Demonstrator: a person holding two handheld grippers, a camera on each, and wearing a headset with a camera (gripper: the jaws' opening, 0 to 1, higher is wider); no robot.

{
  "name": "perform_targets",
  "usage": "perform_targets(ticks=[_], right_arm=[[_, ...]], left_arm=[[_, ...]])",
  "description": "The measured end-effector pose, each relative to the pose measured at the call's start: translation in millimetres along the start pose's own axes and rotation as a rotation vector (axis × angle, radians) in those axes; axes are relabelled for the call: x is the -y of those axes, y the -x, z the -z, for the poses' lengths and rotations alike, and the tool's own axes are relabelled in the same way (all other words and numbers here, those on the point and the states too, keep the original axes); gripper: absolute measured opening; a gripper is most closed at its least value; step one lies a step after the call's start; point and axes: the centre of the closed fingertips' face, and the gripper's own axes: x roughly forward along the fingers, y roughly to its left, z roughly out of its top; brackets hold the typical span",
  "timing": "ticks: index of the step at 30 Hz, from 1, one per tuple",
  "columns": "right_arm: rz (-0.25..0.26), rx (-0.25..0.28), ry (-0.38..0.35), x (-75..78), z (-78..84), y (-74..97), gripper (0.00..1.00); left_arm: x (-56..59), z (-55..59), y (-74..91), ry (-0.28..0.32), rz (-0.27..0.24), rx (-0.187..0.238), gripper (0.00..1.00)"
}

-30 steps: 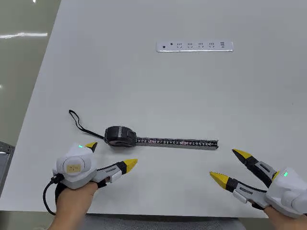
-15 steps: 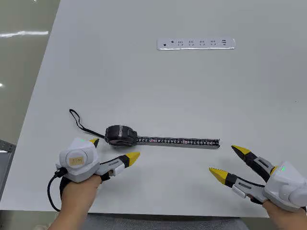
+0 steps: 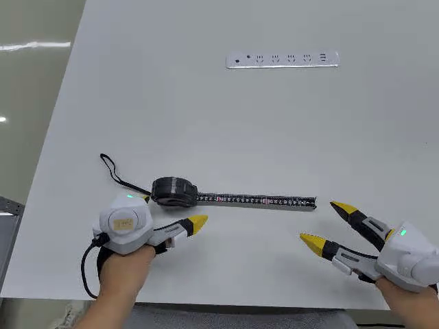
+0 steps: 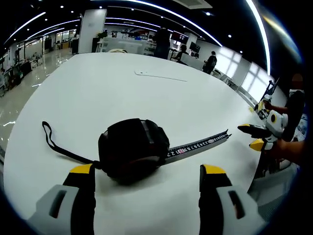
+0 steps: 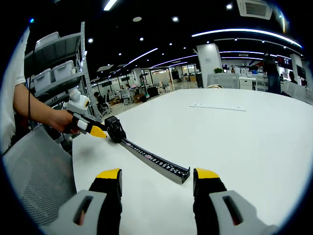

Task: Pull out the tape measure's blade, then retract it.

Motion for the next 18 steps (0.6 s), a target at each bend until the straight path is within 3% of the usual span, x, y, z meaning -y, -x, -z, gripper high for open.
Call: perform_targets(ticks=[18], right_arm=[[0.01, 0.011, -0.017, 8.7, -1.8, -6.2, 0.58]], left_arm=[[3.6, -8.5, -10.5, 0.051, -0.002, 0.019, 0.85]])
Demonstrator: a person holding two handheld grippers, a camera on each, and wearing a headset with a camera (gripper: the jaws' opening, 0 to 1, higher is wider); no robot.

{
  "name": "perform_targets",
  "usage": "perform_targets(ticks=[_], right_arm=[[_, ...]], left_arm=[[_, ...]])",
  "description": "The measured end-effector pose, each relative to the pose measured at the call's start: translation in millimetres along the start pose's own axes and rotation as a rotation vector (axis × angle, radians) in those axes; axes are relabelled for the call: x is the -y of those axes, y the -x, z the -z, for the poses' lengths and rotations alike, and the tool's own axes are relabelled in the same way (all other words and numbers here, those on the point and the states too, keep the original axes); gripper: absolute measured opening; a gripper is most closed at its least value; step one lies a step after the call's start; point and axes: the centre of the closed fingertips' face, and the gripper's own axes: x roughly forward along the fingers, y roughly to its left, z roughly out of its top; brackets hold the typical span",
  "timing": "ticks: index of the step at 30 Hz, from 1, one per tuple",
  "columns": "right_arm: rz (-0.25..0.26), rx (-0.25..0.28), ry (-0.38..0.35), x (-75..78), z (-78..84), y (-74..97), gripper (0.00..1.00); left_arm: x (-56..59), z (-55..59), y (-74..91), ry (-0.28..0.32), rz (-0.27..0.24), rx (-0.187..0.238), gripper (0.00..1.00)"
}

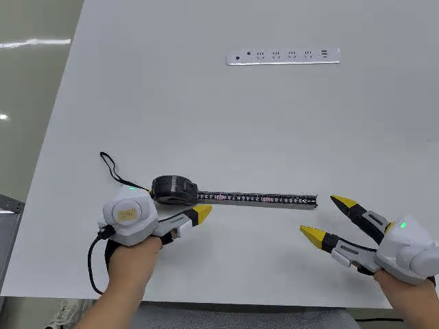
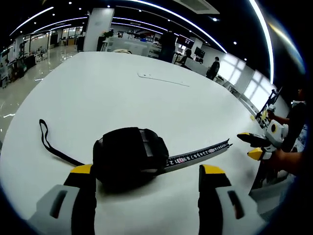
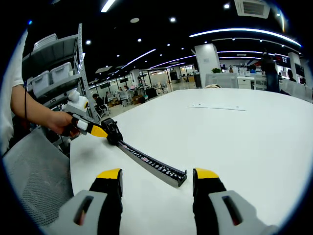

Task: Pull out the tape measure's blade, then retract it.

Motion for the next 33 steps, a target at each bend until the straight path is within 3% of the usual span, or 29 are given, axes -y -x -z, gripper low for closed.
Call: perform_targets(ticks=[16, 24, 33], right_arm=[[0.002, 0.001, -0.011, 3.6, 1.5, -2.3, 0.57], [-0.007, -0.008, -0.016, 3.8, 6.0, -6.3, 0.56], [-0.005, -0.007, -0.017, 7.4, 5.6, -7.5, 0.56]], left_arm=[[-1.8, -2.5, -2.7, 0.053, -0.023, 0.013, 0.84], [-5.6, -5.2, -5.0, 0.113, -0.056, 0.024, 0.82], [-6.4, -5.5, -7.1, 0.123, -0.102, 0.028, 0.82]])
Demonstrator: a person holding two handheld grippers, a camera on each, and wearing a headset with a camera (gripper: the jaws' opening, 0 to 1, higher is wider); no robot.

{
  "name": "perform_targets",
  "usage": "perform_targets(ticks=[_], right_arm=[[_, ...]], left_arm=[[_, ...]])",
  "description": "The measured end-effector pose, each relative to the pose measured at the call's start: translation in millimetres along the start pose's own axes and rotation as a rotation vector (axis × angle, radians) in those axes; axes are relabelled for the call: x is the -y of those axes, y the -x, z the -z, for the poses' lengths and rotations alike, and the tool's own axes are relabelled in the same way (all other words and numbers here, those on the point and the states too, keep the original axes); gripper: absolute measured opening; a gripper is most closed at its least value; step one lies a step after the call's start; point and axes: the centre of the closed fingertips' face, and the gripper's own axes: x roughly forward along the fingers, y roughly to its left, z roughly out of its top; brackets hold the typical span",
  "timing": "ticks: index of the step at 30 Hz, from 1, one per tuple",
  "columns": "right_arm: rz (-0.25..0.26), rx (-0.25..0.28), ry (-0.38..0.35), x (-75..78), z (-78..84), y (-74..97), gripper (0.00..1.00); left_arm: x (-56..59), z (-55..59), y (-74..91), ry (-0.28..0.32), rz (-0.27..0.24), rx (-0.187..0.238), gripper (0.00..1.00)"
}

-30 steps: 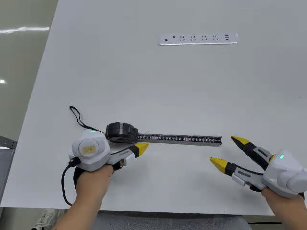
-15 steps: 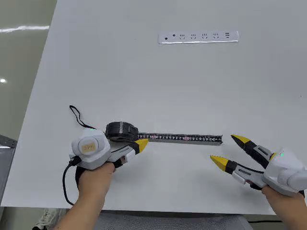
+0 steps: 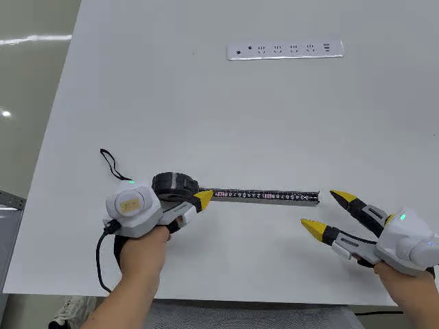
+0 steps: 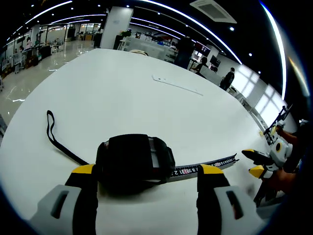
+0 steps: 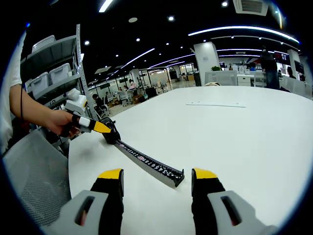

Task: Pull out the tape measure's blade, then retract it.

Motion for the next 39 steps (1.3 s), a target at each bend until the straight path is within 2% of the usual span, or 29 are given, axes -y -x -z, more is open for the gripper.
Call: perform_targets(ticks=[8, 14, 29, 39], right_arm=[[-0.003, 0.0, 0.004, 3.6, -1.7, -1.9, 0.55], [-0.008, 0.003, 0.005, 6.8, -3.6, -5.5, 0.55], [-0.043, -0.01, 0.013, 6.9, -1.6, -14.5, 0.53], [-0.056, -0.01, 0.002, 9.3, -0.2, -17.3, 0.52]], left_arm=[[-1.8, -0.9, -1.3, 0.01, -0.048, 0.008, 0.82], [-4.4, -2.9, -2.9, 0.051, -0.069, 0.018, 0.81], [-7.1, -2.5, -5.7, 0.055, -0.14, 0.013, 0.81], [-10.7, -2.7, -6.2, 0.069, -0.181, 0.027, 0.79]])
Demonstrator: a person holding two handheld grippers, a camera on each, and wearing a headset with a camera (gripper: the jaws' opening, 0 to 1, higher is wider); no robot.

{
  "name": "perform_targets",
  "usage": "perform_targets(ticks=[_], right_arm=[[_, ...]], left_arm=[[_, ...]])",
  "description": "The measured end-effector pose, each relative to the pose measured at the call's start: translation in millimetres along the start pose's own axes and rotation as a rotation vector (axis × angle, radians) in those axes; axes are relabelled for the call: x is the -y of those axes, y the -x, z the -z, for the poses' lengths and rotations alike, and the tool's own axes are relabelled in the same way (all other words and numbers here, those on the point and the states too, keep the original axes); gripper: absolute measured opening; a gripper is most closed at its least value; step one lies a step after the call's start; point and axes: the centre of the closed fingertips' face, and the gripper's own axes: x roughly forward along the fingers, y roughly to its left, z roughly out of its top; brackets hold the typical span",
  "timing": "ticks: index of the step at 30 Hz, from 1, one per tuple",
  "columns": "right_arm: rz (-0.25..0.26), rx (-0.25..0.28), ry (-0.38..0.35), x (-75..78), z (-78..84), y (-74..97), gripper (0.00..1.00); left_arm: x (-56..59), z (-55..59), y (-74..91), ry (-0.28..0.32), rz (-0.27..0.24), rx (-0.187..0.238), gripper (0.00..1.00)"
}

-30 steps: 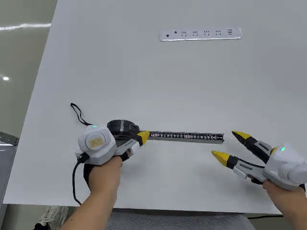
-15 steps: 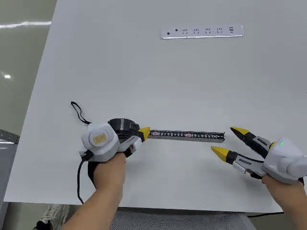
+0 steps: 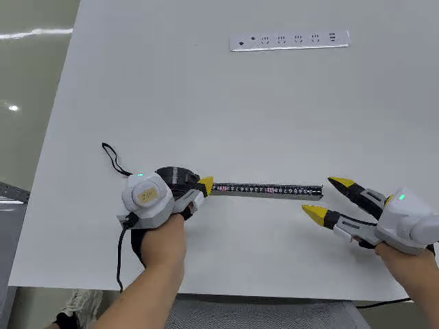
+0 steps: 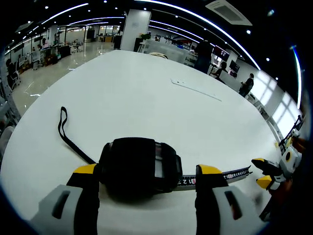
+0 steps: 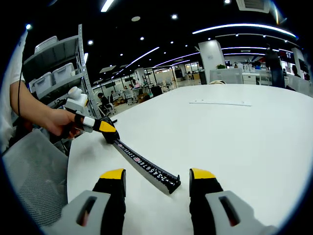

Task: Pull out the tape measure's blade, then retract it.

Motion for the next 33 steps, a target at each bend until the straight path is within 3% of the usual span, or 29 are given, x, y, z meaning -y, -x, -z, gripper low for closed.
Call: perform_targets(ticks=[15, 33], right_arm=[[-0.002, 0.003, -0.015, 1.4, 5.4, -1.3, 0.49], [-0.02, 0.009, -0.021, 2.1, 7.8, -4.3, 0.47]], left_arm=[[-2.2, -1.3, -2.4, 0.013, -0.057, 0.009, 0.79], [-9.2, 2.2, -2.3, -0.006, -0.106, -0.003, 0.7]])
